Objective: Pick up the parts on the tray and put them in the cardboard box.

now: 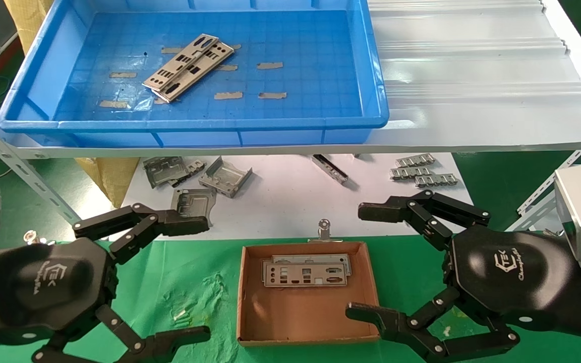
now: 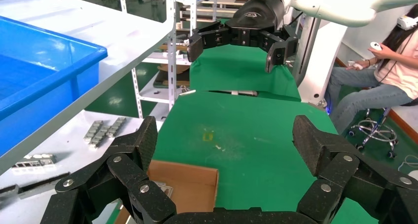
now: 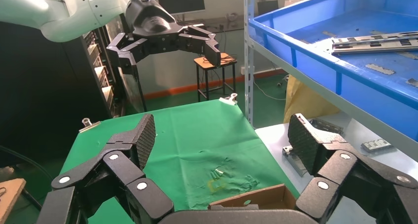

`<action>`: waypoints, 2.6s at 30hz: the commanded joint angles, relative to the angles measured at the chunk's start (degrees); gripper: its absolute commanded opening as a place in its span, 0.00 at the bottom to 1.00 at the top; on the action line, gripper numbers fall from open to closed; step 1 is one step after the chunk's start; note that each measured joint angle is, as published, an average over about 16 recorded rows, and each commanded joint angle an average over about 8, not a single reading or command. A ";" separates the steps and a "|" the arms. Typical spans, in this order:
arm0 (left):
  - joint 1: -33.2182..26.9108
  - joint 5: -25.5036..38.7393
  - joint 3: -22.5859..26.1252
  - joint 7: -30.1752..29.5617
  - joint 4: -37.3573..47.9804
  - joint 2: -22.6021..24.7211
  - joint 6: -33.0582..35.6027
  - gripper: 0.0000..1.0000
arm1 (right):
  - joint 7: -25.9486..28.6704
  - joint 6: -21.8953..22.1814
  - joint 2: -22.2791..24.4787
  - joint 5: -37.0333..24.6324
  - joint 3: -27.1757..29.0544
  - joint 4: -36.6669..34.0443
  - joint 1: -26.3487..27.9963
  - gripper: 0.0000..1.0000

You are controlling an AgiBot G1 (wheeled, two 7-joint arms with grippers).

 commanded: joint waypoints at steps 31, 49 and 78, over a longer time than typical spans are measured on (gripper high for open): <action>0.00 0.00 0.00 0.00 0.00 0.00 0.00 1.00 | 0.00 0.00 0.00 0.00 0.00 0.00 0.00 1.00; 0.00 0.00 0.00 0.00 0.00 0.00 0.00 1.00 | 0.00 0.00 0.00 0.00 0.00 0.00 0.00 1.00; 0.00 0.00 0.00 0.00 0.00 0.00 0.00 1.00 | 0.00 0.00 0.00 0.00 0.00 0.00 0.00 1.00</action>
